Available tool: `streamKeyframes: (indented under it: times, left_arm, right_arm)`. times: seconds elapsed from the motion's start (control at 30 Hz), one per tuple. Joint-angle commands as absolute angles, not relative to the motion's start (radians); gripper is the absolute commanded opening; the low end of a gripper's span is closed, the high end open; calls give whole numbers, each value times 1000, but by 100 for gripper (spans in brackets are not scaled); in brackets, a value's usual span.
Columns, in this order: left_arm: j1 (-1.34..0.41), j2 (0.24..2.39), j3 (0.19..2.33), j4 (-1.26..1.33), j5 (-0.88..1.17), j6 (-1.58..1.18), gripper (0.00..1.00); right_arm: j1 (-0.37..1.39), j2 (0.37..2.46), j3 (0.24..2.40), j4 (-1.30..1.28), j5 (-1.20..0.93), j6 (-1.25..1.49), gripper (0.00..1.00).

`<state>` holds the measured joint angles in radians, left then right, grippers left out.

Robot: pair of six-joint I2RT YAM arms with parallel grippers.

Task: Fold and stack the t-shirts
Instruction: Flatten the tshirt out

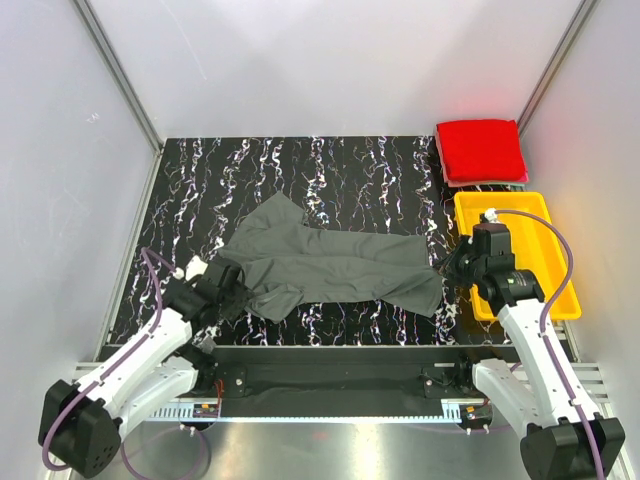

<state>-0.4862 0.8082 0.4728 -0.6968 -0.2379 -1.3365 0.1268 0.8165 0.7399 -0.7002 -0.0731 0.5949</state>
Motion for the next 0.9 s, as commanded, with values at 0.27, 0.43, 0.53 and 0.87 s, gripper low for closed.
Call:
streamKeyframes:
  times: [0.27, 0.43, 0.53, 0.87]
  left_arm:
    - [-489, 821, 453, -612, -236, -1324, 32]
    - [-494, 807, 439, -623, -210, -1319, 32]
    - [-506, 815, 465, -690, -222, -1324, 37]
    - [-545, 768, 519, -741, -241, -1370, 33]
  right_arm:
    - [126, 831, 759, -650, -84, 578, 0]
    - [126, 838, 756, -647, -87, 581, 0]
    - [126, 841, 755, -644, -86, 580, 0]
    - [126, 838, 747, -644, -86, 581, 0]
